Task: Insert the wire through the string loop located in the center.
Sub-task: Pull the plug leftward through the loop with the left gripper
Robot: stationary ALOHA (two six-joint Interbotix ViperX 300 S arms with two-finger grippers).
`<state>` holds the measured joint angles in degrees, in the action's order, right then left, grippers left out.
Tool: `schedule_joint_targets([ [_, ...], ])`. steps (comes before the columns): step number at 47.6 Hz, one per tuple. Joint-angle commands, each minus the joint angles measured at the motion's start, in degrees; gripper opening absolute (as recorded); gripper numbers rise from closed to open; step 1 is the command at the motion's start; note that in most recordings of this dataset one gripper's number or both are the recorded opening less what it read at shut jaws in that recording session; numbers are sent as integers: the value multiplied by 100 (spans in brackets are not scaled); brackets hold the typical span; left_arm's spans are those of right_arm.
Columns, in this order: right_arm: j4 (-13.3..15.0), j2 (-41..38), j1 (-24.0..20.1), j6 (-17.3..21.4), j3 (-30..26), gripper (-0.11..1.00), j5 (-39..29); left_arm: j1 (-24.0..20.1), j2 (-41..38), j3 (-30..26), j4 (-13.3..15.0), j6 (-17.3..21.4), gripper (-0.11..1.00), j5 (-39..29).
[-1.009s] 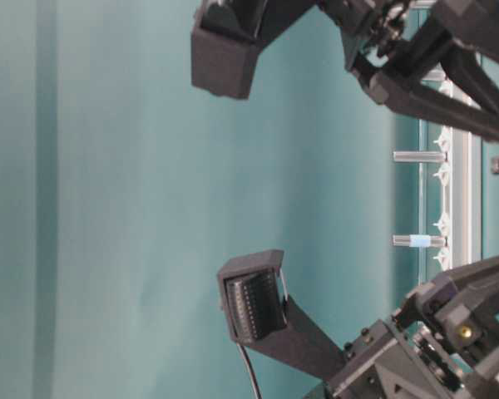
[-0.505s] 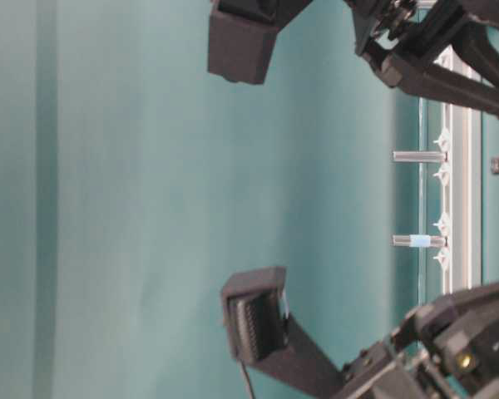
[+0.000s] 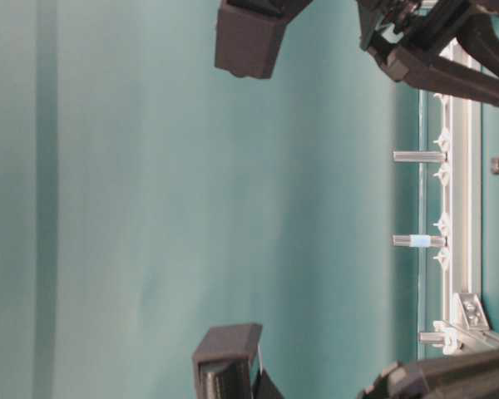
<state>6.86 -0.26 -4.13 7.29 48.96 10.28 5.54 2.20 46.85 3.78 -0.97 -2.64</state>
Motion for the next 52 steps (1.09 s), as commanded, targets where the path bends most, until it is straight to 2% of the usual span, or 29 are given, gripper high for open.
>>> schedule_joint_targets([
  [1,0,176,-9,9,-44,74,18,-35,246,26,0,-88,21,-53],
  [17,-9,185,-9,0,-44,74,-123,-35,826,492,0,-176,21,-422],
  [35,0,193,-9,9,-44,74,-132,-35,1450,1063,0,-615,21,-563],
  [52,0,193,-9,0,-44,74,-132,-35,1459,1213,0,-694,21,-563],
])
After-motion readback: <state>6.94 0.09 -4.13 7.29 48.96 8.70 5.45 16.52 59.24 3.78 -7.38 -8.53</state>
